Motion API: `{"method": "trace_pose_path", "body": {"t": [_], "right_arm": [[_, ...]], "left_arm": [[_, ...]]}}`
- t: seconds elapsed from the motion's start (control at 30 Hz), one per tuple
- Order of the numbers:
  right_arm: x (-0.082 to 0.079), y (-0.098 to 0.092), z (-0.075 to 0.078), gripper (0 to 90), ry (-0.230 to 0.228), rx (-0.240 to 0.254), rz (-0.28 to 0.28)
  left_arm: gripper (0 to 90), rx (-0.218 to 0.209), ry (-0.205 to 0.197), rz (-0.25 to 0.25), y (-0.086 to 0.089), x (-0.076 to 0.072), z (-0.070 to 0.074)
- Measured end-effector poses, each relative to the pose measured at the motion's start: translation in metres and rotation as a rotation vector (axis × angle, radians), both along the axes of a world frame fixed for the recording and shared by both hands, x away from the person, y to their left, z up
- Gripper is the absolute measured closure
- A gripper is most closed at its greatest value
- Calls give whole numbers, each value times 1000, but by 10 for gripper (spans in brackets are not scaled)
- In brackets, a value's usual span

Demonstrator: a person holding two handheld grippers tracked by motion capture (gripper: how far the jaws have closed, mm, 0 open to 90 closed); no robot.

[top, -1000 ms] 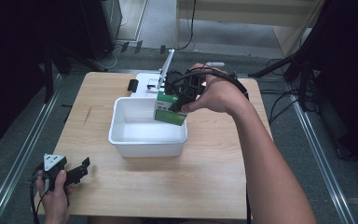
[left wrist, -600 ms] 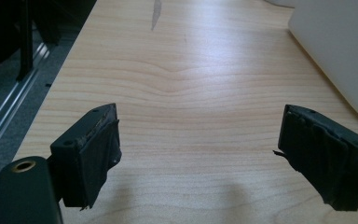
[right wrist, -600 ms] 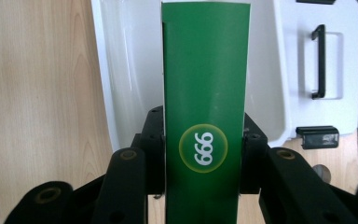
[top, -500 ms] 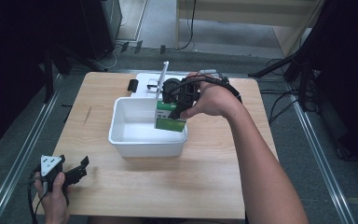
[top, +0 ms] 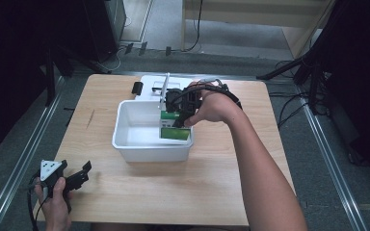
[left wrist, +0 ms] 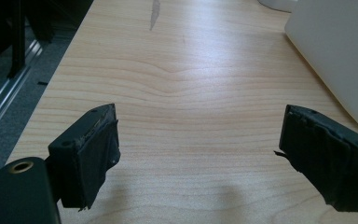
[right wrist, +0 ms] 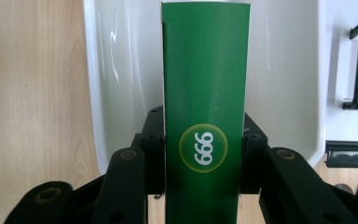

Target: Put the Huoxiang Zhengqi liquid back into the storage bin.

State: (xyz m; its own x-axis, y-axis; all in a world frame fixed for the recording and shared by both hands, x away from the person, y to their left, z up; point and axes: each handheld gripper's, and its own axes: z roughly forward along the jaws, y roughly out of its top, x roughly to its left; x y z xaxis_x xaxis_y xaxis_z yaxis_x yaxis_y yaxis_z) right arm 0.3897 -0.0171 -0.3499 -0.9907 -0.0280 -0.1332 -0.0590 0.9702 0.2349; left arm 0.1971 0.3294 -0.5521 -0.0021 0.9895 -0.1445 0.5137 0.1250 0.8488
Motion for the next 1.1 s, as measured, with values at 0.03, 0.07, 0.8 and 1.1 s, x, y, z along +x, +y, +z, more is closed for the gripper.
{"method": "trace_pose_path", "body": {"t": [0.03,0.07,0.8,1.1], "right_arm": [[1,1,-3,643,-3,0,14],[2,1,-4,642,0,-4,15],[15,15,-51,631,36,-73,9],[16,9,-42,570,35,-36,-44]], "left_arm": [[130,-1,0,0,0,0,0],[130,-1,0,0,0,0,0],[133,-11,6,-9,1,1,0],[137,-16,9,-8,1,1,-1]]}}
